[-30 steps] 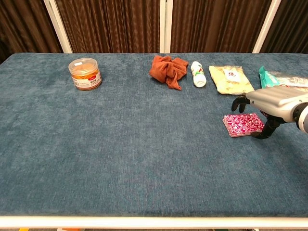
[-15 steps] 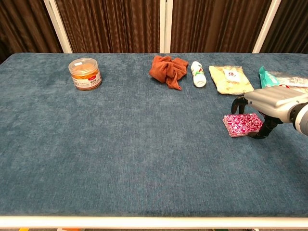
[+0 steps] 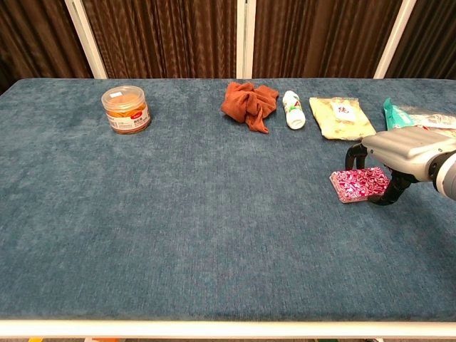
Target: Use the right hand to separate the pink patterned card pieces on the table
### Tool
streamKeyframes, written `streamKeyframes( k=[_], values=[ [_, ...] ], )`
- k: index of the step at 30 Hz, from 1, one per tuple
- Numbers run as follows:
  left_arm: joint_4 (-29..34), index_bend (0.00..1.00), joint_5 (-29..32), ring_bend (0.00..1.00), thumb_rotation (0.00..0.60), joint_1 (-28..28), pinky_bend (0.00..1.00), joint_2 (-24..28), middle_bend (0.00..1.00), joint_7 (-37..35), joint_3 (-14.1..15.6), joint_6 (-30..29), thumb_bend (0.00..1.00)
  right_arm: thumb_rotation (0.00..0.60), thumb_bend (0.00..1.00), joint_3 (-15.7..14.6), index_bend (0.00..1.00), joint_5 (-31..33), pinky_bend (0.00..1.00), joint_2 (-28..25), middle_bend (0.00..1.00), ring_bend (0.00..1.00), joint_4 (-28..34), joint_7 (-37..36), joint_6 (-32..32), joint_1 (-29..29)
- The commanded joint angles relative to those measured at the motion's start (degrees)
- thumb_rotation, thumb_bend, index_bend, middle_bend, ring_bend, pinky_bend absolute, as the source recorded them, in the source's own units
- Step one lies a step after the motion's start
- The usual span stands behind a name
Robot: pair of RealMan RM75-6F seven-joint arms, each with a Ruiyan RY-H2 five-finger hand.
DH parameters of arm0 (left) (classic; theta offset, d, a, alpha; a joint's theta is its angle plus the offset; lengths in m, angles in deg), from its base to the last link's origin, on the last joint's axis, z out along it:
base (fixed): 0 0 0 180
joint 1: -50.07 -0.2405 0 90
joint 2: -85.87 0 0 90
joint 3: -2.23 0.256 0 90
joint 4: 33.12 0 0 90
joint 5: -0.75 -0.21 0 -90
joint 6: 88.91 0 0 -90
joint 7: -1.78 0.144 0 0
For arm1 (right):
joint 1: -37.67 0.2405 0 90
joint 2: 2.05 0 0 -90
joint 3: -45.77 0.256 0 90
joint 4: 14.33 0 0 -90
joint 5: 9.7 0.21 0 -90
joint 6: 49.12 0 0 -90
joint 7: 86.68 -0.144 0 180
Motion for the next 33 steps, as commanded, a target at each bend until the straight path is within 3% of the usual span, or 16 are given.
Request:
streamKeyframes(
  k=[1,19,26,33],
  values=[
    [-0.1,0.12,0.0,0.0,0.6,0.0,0.11,0.0,0.09,-0.1,0.0,0.1,0.15,0.6,0.22,0.0,0.33,0.0,0.96,0.0,0.33,0.86,0.0,0.0,0.1,0.0],
    [-0.6,0.12,0.5,0.0,0.6,-0.3,0.11,-0.2,0.09,-1.0,-0.3,-0.3,0.15,0.6,0.23,0.0,0.39,-1.7,0.96,-1.6,0.37,0.86,1.9,0.0,2.1,-0.5],
    [-0.4,0.12,0.4,0.0,0.6,-0.6,0.11,0.1,0.09,-1.2,-0.4,-0.9,0.15,0.6,0.23,3.1,0.39,-1.3,0.96,-1.9,0.38,0.86,3.9,1.1,1.8,2.0],
    [0.3,0.12,-0.5,0.0,0.6,-1.0,0.11,1.2,0.09,-1.8,-0.5,-2.3,0.15,0.6,0.23,6.8,0.39,3.1,0.96,2.5,0.37,0.86,2.1,3.8,-0.3,6.8]
  ],
)
